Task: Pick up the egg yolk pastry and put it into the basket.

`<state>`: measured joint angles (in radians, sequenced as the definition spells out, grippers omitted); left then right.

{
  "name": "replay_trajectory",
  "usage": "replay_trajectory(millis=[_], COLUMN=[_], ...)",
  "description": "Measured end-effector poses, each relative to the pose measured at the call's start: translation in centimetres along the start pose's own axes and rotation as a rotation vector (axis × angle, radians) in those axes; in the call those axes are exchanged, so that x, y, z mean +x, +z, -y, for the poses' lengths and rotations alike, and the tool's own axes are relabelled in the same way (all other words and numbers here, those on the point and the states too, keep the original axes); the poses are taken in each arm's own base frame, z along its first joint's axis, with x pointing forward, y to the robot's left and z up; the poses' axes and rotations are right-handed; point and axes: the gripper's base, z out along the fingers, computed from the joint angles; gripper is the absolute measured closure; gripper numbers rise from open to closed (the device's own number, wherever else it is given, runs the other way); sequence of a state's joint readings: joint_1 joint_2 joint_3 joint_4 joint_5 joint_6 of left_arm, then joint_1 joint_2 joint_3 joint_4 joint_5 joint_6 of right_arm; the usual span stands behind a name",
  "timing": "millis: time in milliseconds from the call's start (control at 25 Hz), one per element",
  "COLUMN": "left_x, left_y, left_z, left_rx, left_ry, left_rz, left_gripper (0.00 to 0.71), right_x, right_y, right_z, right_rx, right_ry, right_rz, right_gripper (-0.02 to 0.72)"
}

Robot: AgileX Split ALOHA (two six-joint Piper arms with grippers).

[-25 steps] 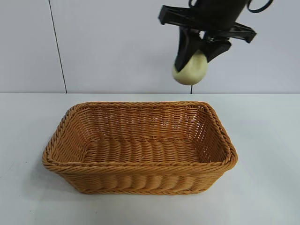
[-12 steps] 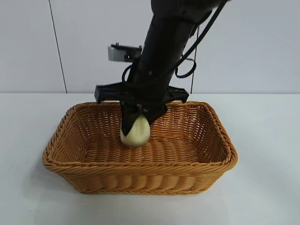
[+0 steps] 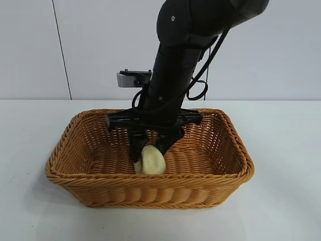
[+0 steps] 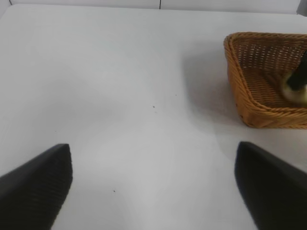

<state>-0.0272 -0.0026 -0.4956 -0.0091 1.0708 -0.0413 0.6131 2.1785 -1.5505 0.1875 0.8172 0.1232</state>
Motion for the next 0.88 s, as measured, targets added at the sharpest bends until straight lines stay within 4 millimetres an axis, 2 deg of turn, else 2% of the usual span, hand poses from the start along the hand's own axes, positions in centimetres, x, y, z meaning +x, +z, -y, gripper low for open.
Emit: replay_trajectory(millis=[80, 200, 320, 520, 680, 880], left_x=[0.0, 0.0, 0.0, 0.0, 0.0, 0.0], left_y=[0.0, 0.0, 0.0, 0.0, 0.0, 0.0], left_z=[0.0, 0.0, 0.0, 0.0, 0.0, 0.0], left_rx=[0.000, 0.000, 0.000, 0.000, 0.000, 0.000], left_ry=[0.000, 0.000, 0.000, 0.000, 0.000, 0.000], left_rz=[0.000, 0.000, 0.000, 0.000, 0.000, 0.000], left_gripper=[0.046, 0.046, 0.046, 0.046, 0.046, 0.046], right_x=[0.2, -0.5, -1.9, -4.5, -6.2, -6.9], right_y=[-0.2, -1.3, -3.6, -8.7, -11.6, -12.6], right_z=[0.0, -0.3, -0.9, -1.1, 0.9, 6.3], right_rx=[0.003, 0.010, 0.021, 0.122, 0.167, 0.204], right_ry=[-0.001, -0.018, -0.049, -0.097, -0.053, 0.065], right_rz=[-0.029, -0.047, -0.032, 0.037, 0.132, 0.142], right_gripper=[0.071, 0.041, 0.034, 0.034, 0.034, 0.034])
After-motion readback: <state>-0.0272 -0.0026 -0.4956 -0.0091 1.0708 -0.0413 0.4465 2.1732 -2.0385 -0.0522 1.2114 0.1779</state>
